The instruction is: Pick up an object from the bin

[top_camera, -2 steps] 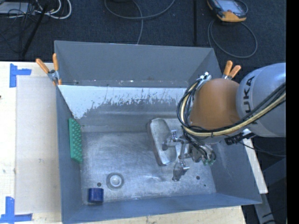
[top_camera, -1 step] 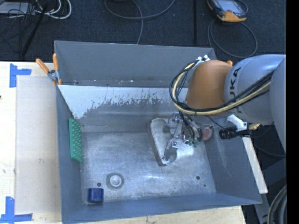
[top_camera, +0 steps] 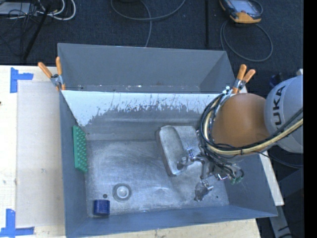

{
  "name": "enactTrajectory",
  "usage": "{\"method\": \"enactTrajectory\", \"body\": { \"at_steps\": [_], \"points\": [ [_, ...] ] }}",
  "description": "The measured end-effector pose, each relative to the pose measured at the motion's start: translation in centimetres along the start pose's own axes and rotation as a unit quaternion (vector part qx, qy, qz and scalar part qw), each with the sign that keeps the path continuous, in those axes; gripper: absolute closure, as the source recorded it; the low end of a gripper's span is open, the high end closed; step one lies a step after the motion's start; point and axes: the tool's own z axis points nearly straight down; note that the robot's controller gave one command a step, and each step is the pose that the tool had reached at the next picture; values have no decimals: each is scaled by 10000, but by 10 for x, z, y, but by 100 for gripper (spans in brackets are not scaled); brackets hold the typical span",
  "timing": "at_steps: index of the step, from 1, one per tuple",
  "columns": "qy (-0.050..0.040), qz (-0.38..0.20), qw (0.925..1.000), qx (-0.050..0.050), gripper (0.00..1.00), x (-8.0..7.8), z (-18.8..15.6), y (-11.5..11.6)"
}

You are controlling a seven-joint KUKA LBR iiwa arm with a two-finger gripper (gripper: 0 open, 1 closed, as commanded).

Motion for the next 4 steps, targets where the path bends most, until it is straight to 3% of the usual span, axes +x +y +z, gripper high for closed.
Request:
{"method": "enactTrajectory", "body": {
  "at_steps": [1,2,3,4],
  "points": [
    [-37,162,9999,5,0,-70,7,-17],
    [7,-1330,9911,-7,0,9,7,17],
    [-32,-548,9985,6,0,-47,-8,-9],
    [42,284,9996,-9,0,-96,56,-21]
  ]
}}
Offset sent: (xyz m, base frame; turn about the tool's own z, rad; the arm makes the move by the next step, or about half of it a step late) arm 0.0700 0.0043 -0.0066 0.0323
